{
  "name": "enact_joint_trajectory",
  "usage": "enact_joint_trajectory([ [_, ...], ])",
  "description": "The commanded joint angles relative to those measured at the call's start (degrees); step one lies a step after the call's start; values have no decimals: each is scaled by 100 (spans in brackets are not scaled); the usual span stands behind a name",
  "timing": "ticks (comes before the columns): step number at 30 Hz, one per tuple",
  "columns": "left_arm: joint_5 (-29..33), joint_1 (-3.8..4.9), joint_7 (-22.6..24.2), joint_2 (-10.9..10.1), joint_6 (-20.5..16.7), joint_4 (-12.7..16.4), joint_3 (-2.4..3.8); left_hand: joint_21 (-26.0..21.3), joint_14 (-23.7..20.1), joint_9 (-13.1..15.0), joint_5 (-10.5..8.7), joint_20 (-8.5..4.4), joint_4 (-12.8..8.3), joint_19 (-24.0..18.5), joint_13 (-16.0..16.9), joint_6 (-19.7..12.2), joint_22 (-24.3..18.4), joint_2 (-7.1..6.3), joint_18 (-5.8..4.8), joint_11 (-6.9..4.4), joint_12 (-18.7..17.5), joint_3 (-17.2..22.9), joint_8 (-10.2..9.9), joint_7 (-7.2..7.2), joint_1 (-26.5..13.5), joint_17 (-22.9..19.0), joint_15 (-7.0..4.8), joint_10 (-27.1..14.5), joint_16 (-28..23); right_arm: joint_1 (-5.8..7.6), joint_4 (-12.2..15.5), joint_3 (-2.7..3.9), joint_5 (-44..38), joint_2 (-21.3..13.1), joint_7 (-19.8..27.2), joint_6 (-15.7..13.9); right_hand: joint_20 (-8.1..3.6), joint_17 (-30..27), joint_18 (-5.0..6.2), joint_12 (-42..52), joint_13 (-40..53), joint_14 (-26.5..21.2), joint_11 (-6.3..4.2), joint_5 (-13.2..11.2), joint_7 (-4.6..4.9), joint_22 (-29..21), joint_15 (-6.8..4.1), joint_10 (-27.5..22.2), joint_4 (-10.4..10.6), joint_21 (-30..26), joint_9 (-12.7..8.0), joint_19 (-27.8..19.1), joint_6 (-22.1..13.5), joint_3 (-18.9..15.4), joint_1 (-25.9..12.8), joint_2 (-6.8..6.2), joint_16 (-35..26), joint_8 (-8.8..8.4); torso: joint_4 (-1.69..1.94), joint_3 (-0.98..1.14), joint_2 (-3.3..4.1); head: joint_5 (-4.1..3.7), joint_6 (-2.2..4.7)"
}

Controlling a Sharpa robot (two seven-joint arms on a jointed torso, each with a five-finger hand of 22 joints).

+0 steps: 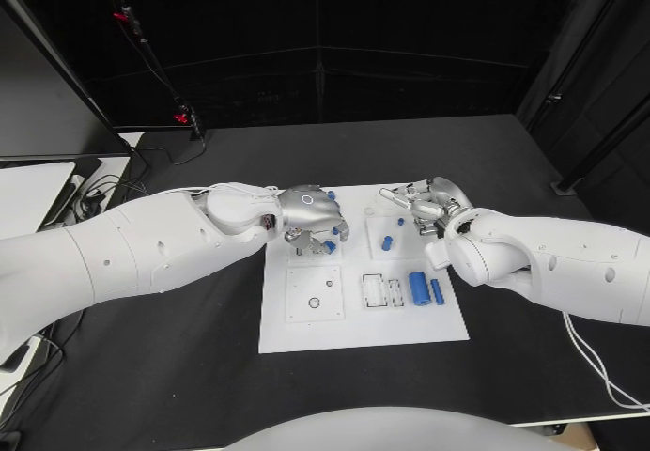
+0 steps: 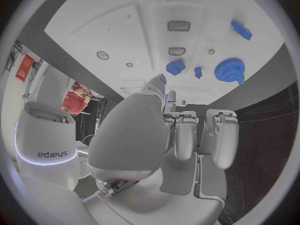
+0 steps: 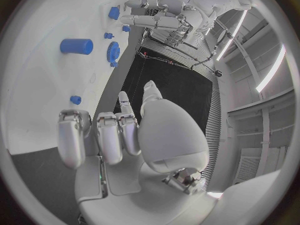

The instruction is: Assemble the parts on the task board

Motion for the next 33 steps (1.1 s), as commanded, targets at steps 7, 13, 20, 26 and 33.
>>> enact_joint_trajectory([
  [7, -91, -2, -233, 59, 463, -43, 6, 18, 598, -74, 22, 11, -9, 596, 1508, -17, 1508, 27, -37, 135, 20, 57, -76, 151, -44, 1510, 122, 599, 5, 8, 16, 2, -7, 0, 28, 22, 40, 1509, 89, 19, 1509, 595, 43, 36, 11, 1297, 46, 606, -3, -21, -7, 256, 45, -46, 5, 52, 14, 38, 1, 2, -1, 3, -5],
  [13, -91, -6, -300, 70, 569, -55, 6, 18, 598, -93, 44, 25, -8, 596, 1508, -9, 1508, 21, -37, 175, 20, 68, -88, 196, -55, 1510, 155, 599, 5, 7, 15, 2, -7, -1, 29, 20, 40, 1509, 89, 19, 1509, 595, 43, 36, 11, 1297, 46, 606, -3, -21, -7, 256, 45, -46, 5, 52, 14, 38, 4, 3, -4, -4, -16],
  [20, -91, -10, -416, 82, 674, -66, 6, 18, 598, -109, 55, 44, -7, 596, 1508, 26, 1508, 18, -37, 215, 20, 73, -88, 236, -78, 1510, 192, 599, 5, 7, 15, 2, -7, -3, 31, 22, 41, 1509, 90, 19, 1509, 595, 43, 36, 10, 1297, 47, 606, -2, -21, -7, 256, 50, -56, 5, 59, 14, 41, 1, 1, -6, -4, -24],
  [26, -90, -16, -524, 120, 658, -98, 6, 18, 598, -151, 69, 73, -13, 596, 1508, -22, 1508, 33, -37, 253, 20, 118, -135, 269, -61, 1510, 232, 599, 5, 7, 15, 2, -7, 0, 32, 27, 41, 1509, 90, 19, 1509, 595, 43, 36, 10, 1297, 47, 606, -2, -21, -7, 256, 50, -56, 5, 59, 14, 41, 2, 2, -4, -8, -21],
  [33, -90, -23, -596, 171, 730, -130, 6, 18, 598, -166, 72, 90, -11, 596, 1508, 3, 1508, 75, -37, 263, 20, 170, -134, 277, -54, 1510, 247, 599, 5, 7, 14, 2, -7, 2, 32, 28, 41, 1509, 90, 19, 1509, 595, 43, 36, 10, 1297, 47, 606, -2, -21, -7, 256, 50, -56, 5, 59, 14, 41, 0, 2, -3, -5, -26],
])
